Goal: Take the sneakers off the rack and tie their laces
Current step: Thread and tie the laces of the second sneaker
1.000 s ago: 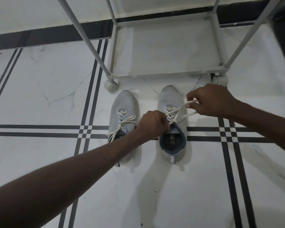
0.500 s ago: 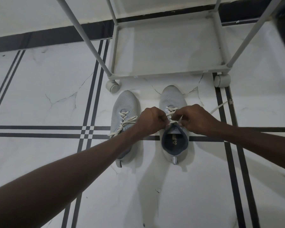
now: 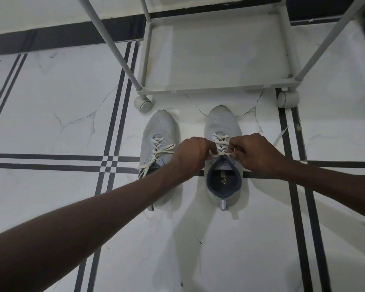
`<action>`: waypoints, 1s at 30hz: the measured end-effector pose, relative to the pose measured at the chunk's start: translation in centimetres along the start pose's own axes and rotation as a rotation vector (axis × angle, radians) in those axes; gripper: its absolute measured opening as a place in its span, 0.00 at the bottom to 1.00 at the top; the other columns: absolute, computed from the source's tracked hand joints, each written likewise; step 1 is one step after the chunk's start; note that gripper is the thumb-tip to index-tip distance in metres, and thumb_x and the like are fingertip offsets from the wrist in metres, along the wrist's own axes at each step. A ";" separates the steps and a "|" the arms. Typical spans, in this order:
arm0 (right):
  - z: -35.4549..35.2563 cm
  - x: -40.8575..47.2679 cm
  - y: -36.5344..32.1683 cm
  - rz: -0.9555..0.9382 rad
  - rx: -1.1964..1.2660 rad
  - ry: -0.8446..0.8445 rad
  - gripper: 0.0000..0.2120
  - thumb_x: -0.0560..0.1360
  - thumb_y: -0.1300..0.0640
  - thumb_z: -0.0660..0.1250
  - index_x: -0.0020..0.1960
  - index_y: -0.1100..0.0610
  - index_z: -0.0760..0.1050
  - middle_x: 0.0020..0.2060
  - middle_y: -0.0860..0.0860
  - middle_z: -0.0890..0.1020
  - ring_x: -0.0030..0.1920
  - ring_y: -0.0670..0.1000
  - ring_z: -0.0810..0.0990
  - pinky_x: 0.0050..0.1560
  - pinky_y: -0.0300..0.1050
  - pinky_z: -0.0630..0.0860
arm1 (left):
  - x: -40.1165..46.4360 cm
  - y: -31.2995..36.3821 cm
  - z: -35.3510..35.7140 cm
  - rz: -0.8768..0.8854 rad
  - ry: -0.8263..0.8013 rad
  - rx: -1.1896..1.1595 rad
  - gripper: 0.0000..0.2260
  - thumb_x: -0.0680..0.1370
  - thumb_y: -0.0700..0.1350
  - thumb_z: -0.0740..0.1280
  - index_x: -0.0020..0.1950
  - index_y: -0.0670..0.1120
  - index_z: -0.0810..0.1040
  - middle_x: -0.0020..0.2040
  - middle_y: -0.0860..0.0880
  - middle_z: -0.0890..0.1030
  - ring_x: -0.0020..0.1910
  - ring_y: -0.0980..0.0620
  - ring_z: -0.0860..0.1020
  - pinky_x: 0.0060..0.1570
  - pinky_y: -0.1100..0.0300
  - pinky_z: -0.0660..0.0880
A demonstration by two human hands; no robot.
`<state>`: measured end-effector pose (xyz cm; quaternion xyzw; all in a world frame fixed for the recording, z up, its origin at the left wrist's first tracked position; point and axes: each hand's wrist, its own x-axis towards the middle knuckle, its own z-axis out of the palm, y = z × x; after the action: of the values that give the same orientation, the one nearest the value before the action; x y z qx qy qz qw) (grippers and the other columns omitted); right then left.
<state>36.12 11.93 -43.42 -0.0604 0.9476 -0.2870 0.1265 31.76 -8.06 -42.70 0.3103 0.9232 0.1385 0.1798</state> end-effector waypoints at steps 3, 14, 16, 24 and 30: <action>-0.1 0.1 0.0 -0.088 -0.195 -0.036 0.05 0.72 0.66 0.68 0.46 0.59 0.80 0.39 0.56 0.82 0.39 0.54 0.75 0.39 0.42 0.64 | -0.3 -0.3 0.0 0.114 0.018 0.143 0.13 0.71 0.35 0.71 0.53 0.46 0.82 0.48 0.44 0.80 0.46 0.42 0.78 0.40 0.52 0.72; -0.2 -0.1 1.8 -0.259 -0.343 0.020 0.15 0.57 0.77 0.69 0.35 0.59 0.74 0.28 0.57 0.78 0.30 0.58 0.73 0.34 0.48 0.68 | -1.3 -1.5 0.5 0.178 0.008 0.268 0.06 0.76 0.36 0.63 0.50 0.42 0.78 0.47 0.41 0.80 0.46 0.41 0.77 0.45 0.51 0.68; -0.3 0.0 1.7 -0.274 -0.339 0.047 0.17 0.56 0.78 0.70 0.34 0.59 0.74 0.27 0.56 0.77 0.29 0.56 0.72 0.33 0.45 0.65 | -1.4 -1.5 0.4 0.152 -0.008 0.264 0.07 0.76 0.36 0.62 0.50 0.43 0.77 0.47 0.42 0.80 0.46 0.41 0.77 0.46 0.51 0.69; -1.2 0.8 2.8 -0.092 -0.194 -0.164 0.10 0.69 0.65 0.73 0.36 0.54 0.75 0.31 0.48 0.79 0.34 0.49 0.76 0.37 0.41 0.66 | -1.4 -1.9 0.0 -0.035 -0.181 -0.203 0.05 0.75 0.42 0.72 0.47 0.42 0.84 0.41 0.45 0.85 0.38 0.52 0.83 0.39 0.63 0.70; -4.5 -0.5 2.6 0.143 0.413 -0.445 0.03 0.73 0.66 0.71 0.45 0.60 0.83 0.35 0.54 0.87 0.36 0.51 0.85 0.38 0.37 0.79 | -2.6 -2.3 -1.4 -0.227 -0.341 -0.849 0.09 0.78 0.48 0.71 0.41 0.45 0.84 0.35 0.47 0.83 0.32 0.54 0.77 0.36 0.64 0.73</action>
<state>35.20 16.60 -41.15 -0.0279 0.8201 -0.4435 0.3605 31.90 -11.69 -41.60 0.1249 0.7703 0.4301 0.4538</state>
